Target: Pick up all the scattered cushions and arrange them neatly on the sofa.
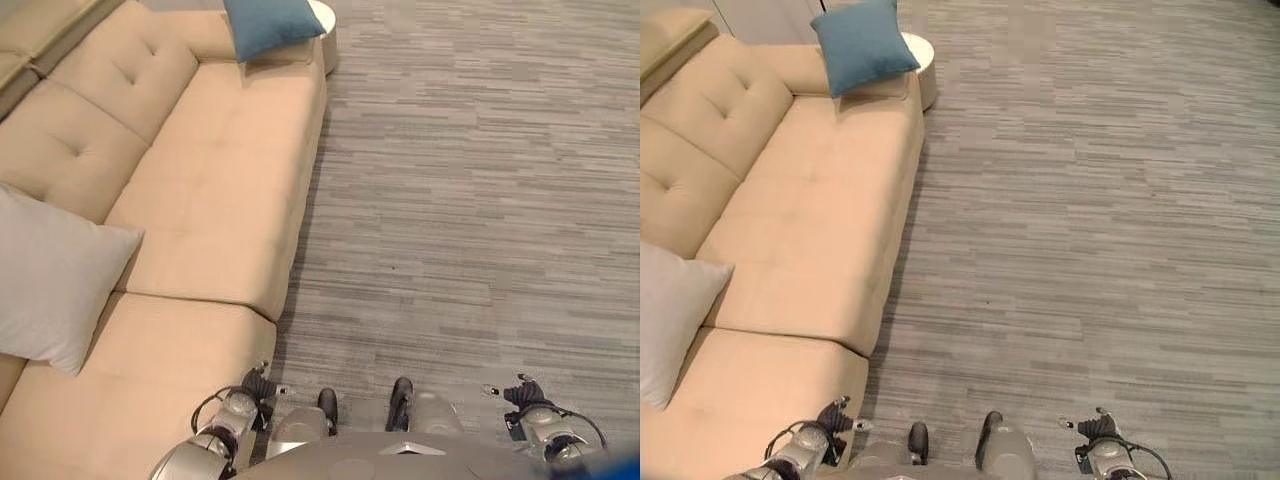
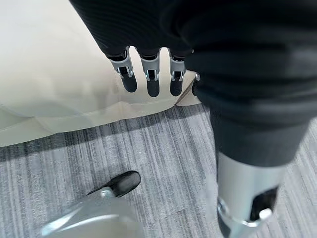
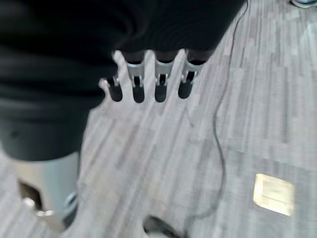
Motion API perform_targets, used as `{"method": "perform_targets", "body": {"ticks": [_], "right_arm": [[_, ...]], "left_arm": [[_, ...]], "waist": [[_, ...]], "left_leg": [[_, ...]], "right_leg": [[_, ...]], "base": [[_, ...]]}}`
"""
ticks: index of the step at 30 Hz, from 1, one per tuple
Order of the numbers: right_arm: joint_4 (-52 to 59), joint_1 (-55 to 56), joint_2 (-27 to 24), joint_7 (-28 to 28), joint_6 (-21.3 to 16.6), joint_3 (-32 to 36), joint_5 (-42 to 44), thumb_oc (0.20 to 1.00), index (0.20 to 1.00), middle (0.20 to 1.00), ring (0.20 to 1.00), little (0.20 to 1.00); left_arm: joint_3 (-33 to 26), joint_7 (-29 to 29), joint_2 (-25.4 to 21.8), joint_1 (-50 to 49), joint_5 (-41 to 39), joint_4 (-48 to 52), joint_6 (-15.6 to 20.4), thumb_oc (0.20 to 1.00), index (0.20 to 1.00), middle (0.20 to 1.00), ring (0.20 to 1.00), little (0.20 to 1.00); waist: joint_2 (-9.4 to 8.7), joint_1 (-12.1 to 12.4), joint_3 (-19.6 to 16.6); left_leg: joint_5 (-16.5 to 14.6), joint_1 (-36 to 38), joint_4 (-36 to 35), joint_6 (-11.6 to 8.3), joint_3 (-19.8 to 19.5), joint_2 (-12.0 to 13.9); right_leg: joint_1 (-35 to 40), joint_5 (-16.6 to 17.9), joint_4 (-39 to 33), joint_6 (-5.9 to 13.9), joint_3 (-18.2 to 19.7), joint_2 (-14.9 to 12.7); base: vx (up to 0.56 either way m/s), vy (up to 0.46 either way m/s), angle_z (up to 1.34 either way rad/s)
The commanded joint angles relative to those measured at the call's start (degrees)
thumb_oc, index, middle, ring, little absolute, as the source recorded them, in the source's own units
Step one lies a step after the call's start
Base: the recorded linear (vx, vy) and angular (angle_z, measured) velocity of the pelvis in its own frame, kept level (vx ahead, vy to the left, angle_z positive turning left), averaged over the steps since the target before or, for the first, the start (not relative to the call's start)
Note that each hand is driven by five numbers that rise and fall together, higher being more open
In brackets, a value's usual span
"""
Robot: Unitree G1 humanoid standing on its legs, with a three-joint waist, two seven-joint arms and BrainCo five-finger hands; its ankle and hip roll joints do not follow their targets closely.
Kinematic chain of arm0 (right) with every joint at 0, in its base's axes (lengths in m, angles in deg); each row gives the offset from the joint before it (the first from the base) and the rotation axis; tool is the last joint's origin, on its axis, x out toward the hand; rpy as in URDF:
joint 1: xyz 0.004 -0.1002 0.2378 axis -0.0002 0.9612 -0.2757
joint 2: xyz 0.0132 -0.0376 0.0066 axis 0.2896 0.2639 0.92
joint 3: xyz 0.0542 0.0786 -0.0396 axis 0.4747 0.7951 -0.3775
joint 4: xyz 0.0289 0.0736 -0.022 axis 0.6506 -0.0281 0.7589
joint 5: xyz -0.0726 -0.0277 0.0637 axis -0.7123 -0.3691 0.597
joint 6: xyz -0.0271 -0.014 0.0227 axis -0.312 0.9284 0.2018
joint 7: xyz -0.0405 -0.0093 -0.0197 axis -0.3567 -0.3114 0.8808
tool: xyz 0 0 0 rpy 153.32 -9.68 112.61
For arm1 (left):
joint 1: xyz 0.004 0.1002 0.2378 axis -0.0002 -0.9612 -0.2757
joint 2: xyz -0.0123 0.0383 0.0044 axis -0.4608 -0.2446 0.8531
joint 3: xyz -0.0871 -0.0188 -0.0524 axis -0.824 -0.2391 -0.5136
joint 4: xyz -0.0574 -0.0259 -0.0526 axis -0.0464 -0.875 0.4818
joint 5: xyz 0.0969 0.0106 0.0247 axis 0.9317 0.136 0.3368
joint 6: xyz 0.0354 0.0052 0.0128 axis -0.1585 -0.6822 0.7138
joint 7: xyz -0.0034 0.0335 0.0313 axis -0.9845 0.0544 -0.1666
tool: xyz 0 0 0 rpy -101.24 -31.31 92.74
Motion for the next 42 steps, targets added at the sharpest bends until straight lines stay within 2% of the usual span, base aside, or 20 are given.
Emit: {"method": "perform_targets", "body": {"ticks": [1, 4, 9, 12, 13, 15, 17, 20, 21, 23, 26, 27, 28, 31, 33, 36, 37, 38, 41, 42], "right_arm": [[-0.5, 0.3, -0.2, 0.0, -0.7, -1.1, -0.2, 1.000, 1.000, 1.000, 1.000, 1.000], [-0.3, 0.7, -0.4, -0.2, -0.5, -1.8, -0.8, 1.000, 1.000, 1.000, 1.000, 1.000], [-1.2, 1.4, -0.3, -0.1, -1.2, -2.4, -0.8, 1.000, 1.000, 1.000, 1.000, 1.000], [-1.2, 0.7, -0.6, 0.0, -1.5, -2.9, 0.1, 1.000, 1.000, 1.000, 1.000, 1.000], [-1.2, 0.5, -0.6, 0.0, -1.5, -2.8, 0.5, 1.000, 1.000, 1.000, 1.000, 1.000], [-1.2, 0.2, -0.6, 0.4, -1.5, -3.1, 1.0, 1.000, 1.000, 1.000, 1.000, 1.000], [-1.0, 0.3, -0.8, 0.5, -1.7, -3.3, 1.1, 1.000, 1.000, 1.000, 1.000, 1.000], [-1.0, 0.2, -0.6, 0.6, -1.5, -3.9, 0.8, 1.000, 1.000, 1.000, 1.000, 1.000], [-1.0, 0.3, -0.5, 0.6, -1.4, -4.1, 0.5, 1.000, 1.000, 1.000, 1.000, 1.000], [-1.5, 0.4, -0.2, 0.2, -1.0, -4.5, -1.0, 1.000, 1.000, 1.000, 1.000, 1.000], [-1.8, 1.0, 0.4, -0.4, -0.9, -4.6, -2.6, 1.000, 1.000, 1.000, 1.000, 1.000], [-1.9, 1.2, 0.4, -0.8, -0.7, -4.5, -3.1, 1.000, 1.000, 1.000, 1.000, 1.000], [-1.9, 0.8, 0.4, -1.1, -0.4, -4.7, -3.8, 1.000, 1.000, 1.000, 1.000, 1.000], [-1.0, 0.3, 0.4, -1.2, -0.5, -4.5, -3.3, 1.000, 1.000, 1.000, 1.000, 1.000], [-0.3, 0.1, 0.2, -1.1, -0.7, -4.6, -3.3, 1.000, 1.000, 1.000, 1.000, 1.000], [-0.1, -0.4, 0.0, -0.9, -0.6, -5.5, -3.8, 1.000, 1.000, 1.000, 1.000, 1.000], [-0.1, -0.3, -0.2, -0.9, -0.5, -5.3, -3.6, 1.000, 1.000, 1.000, 1.000, 1.000], [-0.2, -0.2, -0.3, -0.8, -0.6, -5.2, -3.5, 1.000, 1.000, 1.000, 1.000, 1.000], [-0.1, 0.5, -0.5, -0.6, -0.8, -5.1, -3.3, 1.000, 1.000, 1.000, 1.000, 1.000], [-0.1, 0.6, -0.4, -0.5, -1.4, -4.9, -2.6, 1.000, 1.000, 1.000, 1.000, 1.000]], "left_arm": [[-0.8, -0.1, -1.0, -0.4, -1.1, -0.5, 1.0, 1.000, 1.000, 1.000, 1.000, 1.000], [-1.2, -0.1, -0.8, -0.6, -0.5, -1.4, 1.2, 1.000, 1.000, 1.000, 1.000, 1.000], [-0.4, -0.3, 0.2, -0.3, 0.0, -1.2, 1.1, 1.000, 1.000, 1.000, 1.000, 1.000], [0.7, -0.6, 0.5, 0.8, -0.7, 0.2, 1.4, 1.000, 1.000, 1.000, 1.000, 1.000], [0.8, -0.6, 0.4, 0.9, -1.0, 0.4, 1.4, 1.000, 1.000, 1.000, 1.000, 1.000], [0.8, -0.5, 0.5, 0.9, -1.7, 0.1, 1.1, 1.000, 1.000, 1.000, 1.000, 1.000], [1.0, -0.5, 0.7, 0.6, -1.0, -0.6, 0.8, 1.000, 1.000, 1.000, 1.000, 1.000], [1.2, -0.4, 0.6, 0.2, -0.2, -1.0, 1.0, 1.000, 1.000, 1.000, 1.000, 1.000], [1.3, -0.5, 0.6, 0.0, -0.2, -1.0, 1.0, 1.000, 1.000, 1.000, 1.000, 1.000], [0.6, -0.6, 0.4, -0.9, 0.5, -1.7, 0.7, 1.000, 1.000, 1.000, 1.000, 1.000], [0.2, -0.8, 0.0, -1.7, 1.3, -2.1, 0.5, 1.000, 1.000, 1.000, 1.000, 1.000], [0.2, -1.0, -0.1, -1.8, 1.4, -2.0, 0.5, 1.000, 1.000, 1.000, 1.000, 1.000], [0.2, -0.8, -0.6, -1.4, 1.2, -1.4, 0.4, 1.000, 1.000, 1.000, 1.000, 1.000], [0.5, -0.3, -1.1, -0.6, 0.7, -0.2, 0.5, 1.000, 1.000, 1.000, 1.000, 1.000], [0.5, -0.1, -1.3, -0.5, 0.3, 0.4, 0.6, 1.000, 1.000, 1.000, 1.000, 1.000], [1.0, 0.0, -1.1, 0.2, 0.1, 0.9, 1.2, 1.000, 1.000, 1.000, 1.000, 1.000], [1.5, 0.0, -0.8, 0.7, 0.1, 1.2, 1.7, 1.000, 1.000, 1.000, 1.000, 1.000], [1.6, 0.0, -0.8, 1.2, 0.0, 1.6, 1.9, 1.000, 1.000, 1.000, 1.000, 1.000], [1.9, 0.2, 0.1, 1.1, 0.2, 2.0, 2.1, 1.000, 1.000, 1.000, 1.000, 1.000], [2.1, 0.0, 0.5, 1.2, -0.1, 2.2, 2.3, 1.000, 1.000, 1.000, 1.000, 1.000]], "waist": [[-0.48, 0.9, -2.2], [-1.28, 0.1, -1.8], [-1.83, -0.1, -2.9], [-2.95, 0.9, -1.0], [-3.19, 1.1, -0.7], [-3.59, 1.8, -0.6], [-3.65, 1.8, -0.9], [-2.03, 3.6, -0.7], [-1.99, 3.9, -0.7], [-2.06, 4.3, -2.0], [-2.47, 4.9, -3.8], [-2.42, 5.1, -4.2], [-1.80, 4.5, -3.7], [-0.31, 3.0, -2.5], [0.37, 2.7, -2.2], [0.69, 1.5, -2.1], [0.30, 0.4, -1.9], [-0.13, -0.1, -2.0], [-0.78, -0.8, -3.1], [-0.88, -0.9, -3.5]], "left_leg": [[-2.2, 0.3, 0.6, -1.37, -2.8, -2.1], [-4.3, 2.6, 0.9, -2.24, -4.3, -2.5], [-6.2, 2.0, 5.9, -5.23, -4.3, -0.4], [0.0, -6.9, 22.7, -7.52, -4.6, 0.3], [0.7, -8.6, 24.9, -7.48, -4.5, 0.4], [-1.4, -11.6, 22.7, -6.47, -3.6, 0.0], [-1.4, -12.5, 17.5, -6.15, -2.4, 0.0], [7.6, -16.8, 6.2, -7.25, -2.0, -0.2], [8.0, -17.2, 6.0, -7.40, -1.9, -0.3], [7.2, -15.5, 4.7, -6.38, -2.2, -0.7], [5.4, -12.9, 4.6, -4.92, -1.4, -1.6], [4.7, -11.6, 4.1, -4.29, -1.1, -1.9], [3.5, -9.6, 4.0, -2.97, -1.4, -2.0], [2.3, -7.1, 3.5, -1.38, -2.5, -1.9], [1.5, -4.9, 2.5, -0.96, -2.9, -2.1], [-0.2, -0.7, 0.5, -1.18, -4.4, -2.5], [-1.5, 1.1, 0.5, -1.69, -5.8, -3.0], [-2.2, 1.8, 0.5, -1.92, -6.6, -3.5], [-5.0, 4.4, 1.4, -3.26, -7.2, -2.8], [-5.0, 3.6, 4.9, -4.79, -6.8, -2.0]], "right_leg": [[6.1, 5.8, -12.4, 2.40, 1.3, 1.3], [3.8, 9.5, -20.8, 3.03, -0.2, 1.7], [7.4, 8.5, -23.2, 1.26, -0.8, 2.8], [11.9, 7.0, -25.9, -1.56, -1.1, 4.0], [12.6, 6.6, -26.4, -2.00, -1.1, 4.1], [14.4, 5.5, -27.4, -1.89, -1.2, 4.4], [15.4, 4.8, -28.1, -1.52, -1.5, 4.9], [18.6, 2.1, -28.6, -1.71, -0.5, 7.9], [19.0, 1.7, -28.4, -1.80, -0.3, 8.1], [20.2, 0.3, -27.7, -1.60, 0.6, 8.3], [20.3, -0.7, -22.6, -0.22, 0.7, 6.2], [19.6, -0.4, -19.4, 0.65, 0.5, 5.5], [15.1, 1.6, -9.3, 2.22, 1.0, 4.1], [8.4, 5.7, 2.4, 3.29, 2.1, 3.5], [6.4, 6.3, 2.5, 2.64, 0.8, 2.5], [3.0, 5.5, -8.0, 1.39, -0.4, 2.8], [1.8, 7.8, -16.3, 2.09, 1.4, 3.1], [1.5, 9.0, -19.4, 2.52, 2.9, 3.2], [4.0, 10.2, -22.2, 1.98, 2.5, 3.4], [6.4, 9.5, -23.3, 1.31, 1.7, 3.9]], "base": [[0.16, -0.071, -0.02], [0.26, -0.176, 0.06], [0.19, -0.218, 0.49], [0.10, -0.241, 0.16], [0.16, -0.224, 0.03], [0.23, -0.115, -0.09], [0.24, -0.035, -0.02], [0.29, -0.002, 0.21], [0.31, 0.039, 0.03], [0.34, 0.088, -0.29], [0.29, 0.111, -0.60], [0.25, 0.168, -0.16], [0.22, 0.169, -0.11], [0.20, 0.120, 0.11], [0.28, 0.031, 0.30], [0.38, -0.096, 0.01], [0.45, -0.189, -0.10], [0.43, -0.202, 0.08], [0.44, -0.253, 0.78], [0.29, -0.225, 0.66]]}}
